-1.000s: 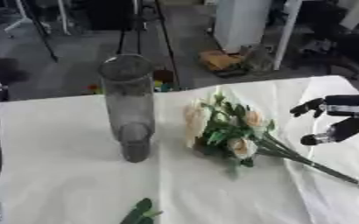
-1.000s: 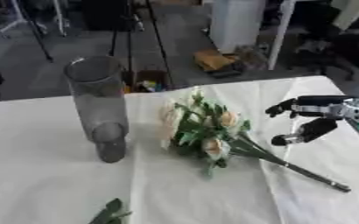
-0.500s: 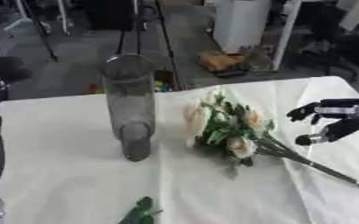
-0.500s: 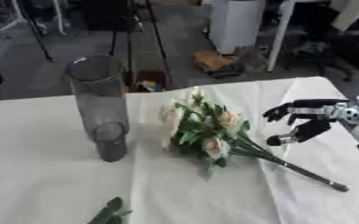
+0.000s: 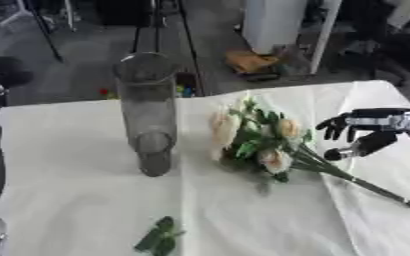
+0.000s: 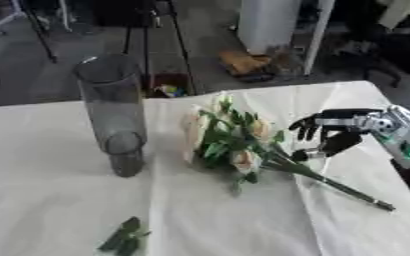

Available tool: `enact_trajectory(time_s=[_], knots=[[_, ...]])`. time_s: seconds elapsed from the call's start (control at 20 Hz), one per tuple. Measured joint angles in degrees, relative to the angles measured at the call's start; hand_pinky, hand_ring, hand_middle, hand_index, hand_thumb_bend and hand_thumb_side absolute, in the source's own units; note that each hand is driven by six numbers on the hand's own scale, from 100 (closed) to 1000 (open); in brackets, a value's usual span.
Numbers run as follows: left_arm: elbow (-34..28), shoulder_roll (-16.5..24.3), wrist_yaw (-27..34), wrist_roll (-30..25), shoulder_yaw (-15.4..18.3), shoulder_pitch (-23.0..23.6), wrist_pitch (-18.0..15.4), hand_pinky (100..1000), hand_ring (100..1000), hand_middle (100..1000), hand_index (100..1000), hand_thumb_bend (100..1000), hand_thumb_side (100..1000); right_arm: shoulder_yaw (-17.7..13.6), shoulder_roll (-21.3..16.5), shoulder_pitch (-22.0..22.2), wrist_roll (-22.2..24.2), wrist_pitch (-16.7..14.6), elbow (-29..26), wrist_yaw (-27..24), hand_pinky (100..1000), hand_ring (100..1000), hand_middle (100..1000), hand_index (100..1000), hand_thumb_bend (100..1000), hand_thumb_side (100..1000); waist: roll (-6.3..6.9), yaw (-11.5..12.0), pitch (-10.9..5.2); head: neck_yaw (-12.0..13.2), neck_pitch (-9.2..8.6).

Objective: Arrange flowers into the vase.

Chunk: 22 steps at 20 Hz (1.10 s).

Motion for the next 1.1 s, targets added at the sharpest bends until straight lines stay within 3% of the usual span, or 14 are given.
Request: enact_trajectory(time_s=[0.15, 0.2, 1.1], knots=[[0.0, 0.0, 0.12, -0.01, 0.0, 0.0, 0.01, 694, 693, 881, 928, 385, 888, 0.02, 0.48, -0.2, -0.68, -0.68, 0.61, 1.33, 639, 780, 807, 978, 528, 784, -0.04, 0.08, 0.0, -0.23, 0.28], [0.0, 0.0, 0.14, -0.01, 0.0, 0.0, 0.01, 694, 694, 882, 928, 387, 899, 0.02, 0.52, -0.2, -0.87, -0.87, 0.77, 1.55, 647, 782, 815, 971, 539, 747, -0.04, 0.08, 0.0, -0.26, 0.29], [0.0, -0.02, 0.83, -0.17, -0.02, -0.03, 0.34, 695, 695, 883, 929, 384, 889, -0.08, 2.04, 0.44, -2.87, -2.87, 3.44, 7.34, 640, 784, 798, 950, 518, 760, -0.37, 1.09, 0.1, -0.69, 0.33]])
